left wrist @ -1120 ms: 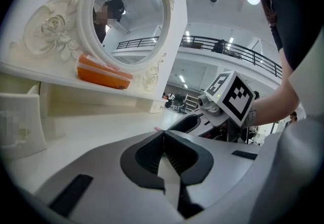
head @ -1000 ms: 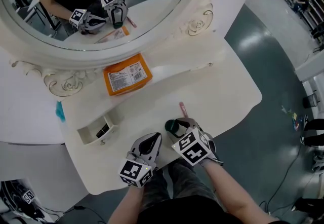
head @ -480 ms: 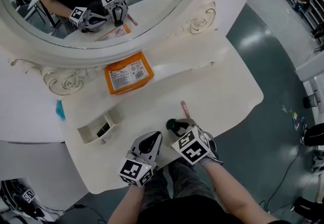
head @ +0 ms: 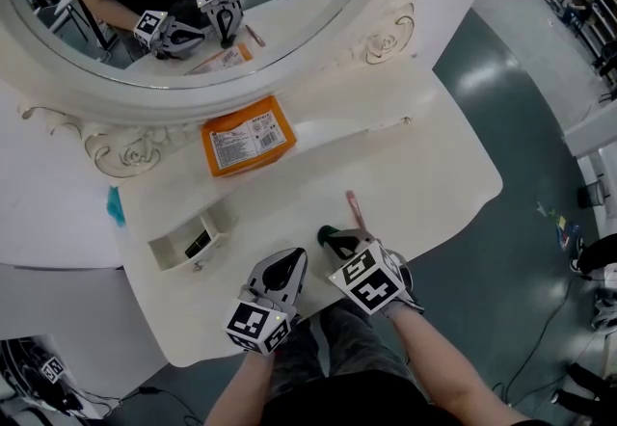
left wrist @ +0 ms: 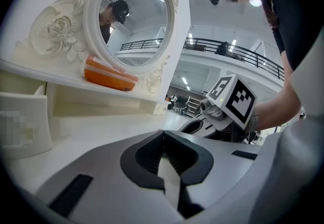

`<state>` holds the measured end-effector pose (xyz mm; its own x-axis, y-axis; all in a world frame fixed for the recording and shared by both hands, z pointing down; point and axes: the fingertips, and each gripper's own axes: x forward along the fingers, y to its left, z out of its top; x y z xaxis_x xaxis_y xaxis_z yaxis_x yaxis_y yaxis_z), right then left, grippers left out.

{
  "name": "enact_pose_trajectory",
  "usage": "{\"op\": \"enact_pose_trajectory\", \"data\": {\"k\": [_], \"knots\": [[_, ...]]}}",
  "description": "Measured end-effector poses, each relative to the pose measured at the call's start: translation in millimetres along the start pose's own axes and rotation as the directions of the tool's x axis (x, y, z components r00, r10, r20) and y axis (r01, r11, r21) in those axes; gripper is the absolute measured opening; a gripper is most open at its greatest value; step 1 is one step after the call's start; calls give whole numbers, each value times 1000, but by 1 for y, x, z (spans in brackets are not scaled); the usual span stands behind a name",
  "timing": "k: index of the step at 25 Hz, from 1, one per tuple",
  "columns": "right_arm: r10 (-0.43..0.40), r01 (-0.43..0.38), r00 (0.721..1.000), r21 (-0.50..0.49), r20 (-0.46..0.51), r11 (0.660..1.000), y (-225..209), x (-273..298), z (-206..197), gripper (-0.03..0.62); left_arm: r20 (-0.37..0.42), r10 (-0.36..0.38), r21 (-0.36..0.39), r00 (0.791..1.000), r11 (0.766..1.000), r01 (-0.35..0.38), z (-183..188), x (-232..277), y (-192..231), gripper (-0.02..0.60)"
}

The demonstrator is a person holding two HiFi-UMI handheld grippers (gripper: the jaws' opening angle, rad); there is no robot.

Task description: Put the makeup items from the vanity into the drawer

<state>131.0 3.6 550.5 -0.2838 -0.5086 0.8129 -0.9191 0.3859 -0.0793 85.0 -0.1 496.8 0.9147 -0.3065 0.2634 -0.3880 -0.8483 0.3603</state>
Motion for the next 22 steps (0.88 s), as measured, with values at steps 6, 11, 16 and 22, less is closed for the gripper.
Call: {"op": "enact_pose_trajectory", "data": {"k": [6,11,16,22], "knots": [[-16,17,999,-10,32,1000,-3,-10,10,20,6,9,-3,1000,1000,-9,2,-1,2,15],[-15,17,998,-25,56,1000,-2,-16,24,20,12,22,-10,1000,1000,-22,2,-4,5,15],[-6,9,997,-46,82,999,2,-19,39,20,26,42,-13,999,999,-42,5,-9,9,15],[19,-12,995,-79,98,997,10,-20,58,20,47,76,-21,996,997,-75,10,-17,16,15]]}}
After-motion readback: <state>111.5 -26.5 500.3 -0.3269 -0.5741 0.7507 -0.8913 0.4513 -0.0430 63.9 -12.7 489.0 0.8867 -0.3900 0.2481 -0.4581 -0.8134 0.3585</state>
